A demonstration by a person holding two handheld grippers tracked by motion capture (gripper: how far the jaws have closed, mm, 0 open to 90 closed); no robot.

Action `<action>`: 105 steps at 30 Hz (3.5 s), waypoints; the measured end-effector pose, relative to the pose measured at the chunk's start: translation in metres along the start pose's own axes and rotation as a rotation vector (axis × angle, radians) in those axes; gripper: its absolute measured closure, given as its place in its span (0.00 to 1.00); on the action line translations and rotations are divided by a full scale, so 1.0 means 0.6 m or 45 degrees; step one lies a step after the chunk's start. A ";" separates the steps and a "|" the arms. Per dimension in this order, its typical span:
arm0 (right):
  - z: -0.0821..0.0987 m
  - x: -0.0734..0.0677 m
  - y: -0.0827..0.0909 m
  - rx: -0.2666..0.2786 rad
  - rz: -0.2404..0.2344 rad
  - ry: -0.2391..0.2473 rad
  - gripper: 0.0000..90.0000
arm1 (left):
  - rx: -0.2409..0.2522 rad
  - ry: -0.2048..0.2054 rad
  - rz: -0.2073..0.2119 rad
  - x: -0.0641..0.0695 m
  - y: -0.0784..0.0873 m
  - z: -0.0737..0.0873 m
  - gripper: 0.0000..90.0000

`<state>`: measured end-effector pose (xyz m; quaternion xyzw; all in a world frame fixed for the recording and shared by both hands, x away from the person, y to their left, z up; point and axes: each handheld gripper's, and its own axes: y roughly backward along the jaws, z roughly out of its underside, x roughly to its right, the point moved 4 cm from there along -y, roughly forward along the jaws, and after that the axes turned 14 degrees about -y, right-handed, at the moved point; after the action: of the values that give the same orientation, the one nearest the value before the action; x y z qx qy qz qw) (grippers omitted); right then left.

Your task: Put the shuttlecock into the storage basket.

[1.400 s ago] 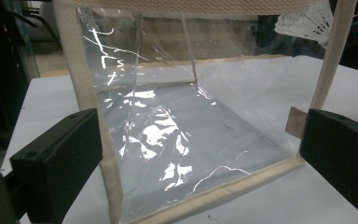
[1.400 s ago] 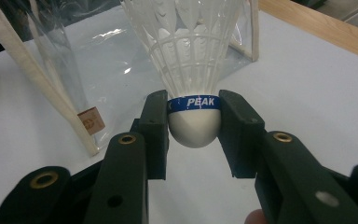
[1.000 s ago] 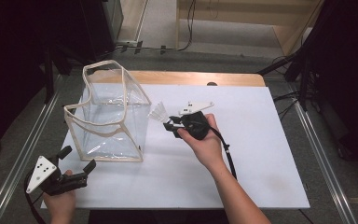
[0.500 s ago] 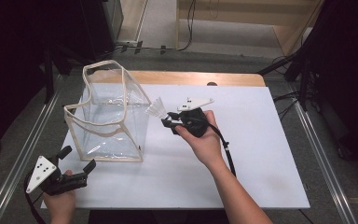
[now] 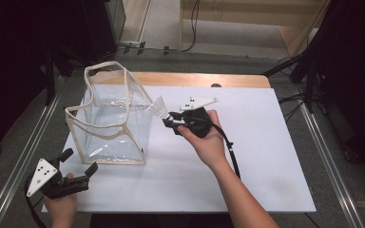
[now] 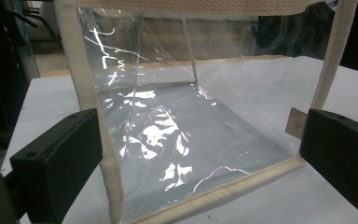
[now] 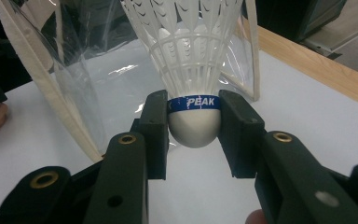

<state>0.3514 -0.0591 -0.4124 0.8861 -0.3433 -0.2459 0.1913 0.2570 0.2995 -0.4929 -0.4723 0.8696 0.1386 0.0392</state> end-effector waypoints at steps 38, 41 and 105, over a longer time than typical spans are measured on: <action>-0.030 -0.030 0.006 0.046 -0.050 0.029 0.70 | 0.003 0.006 -0.001 0.000 0.000 0.000 0.00; -0.033 -0.033 0.006 0.050 -0.052 0.034 0.70 | 0.003 0.006 0.000 0.000 0.000 0.000 0.00; -0.092 -0.079 0.000 0.098 -0.124 0.062 0.70 | 0.002 0.015 0.006 -0.001 0.001 0.000 0.00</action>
<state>0.3521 -0.0160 -0.3534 0.9141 -0.3043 -0.2200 0.1531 0.2571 0.3002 -0.4927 -0.4711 0.8710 0.1352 0.0341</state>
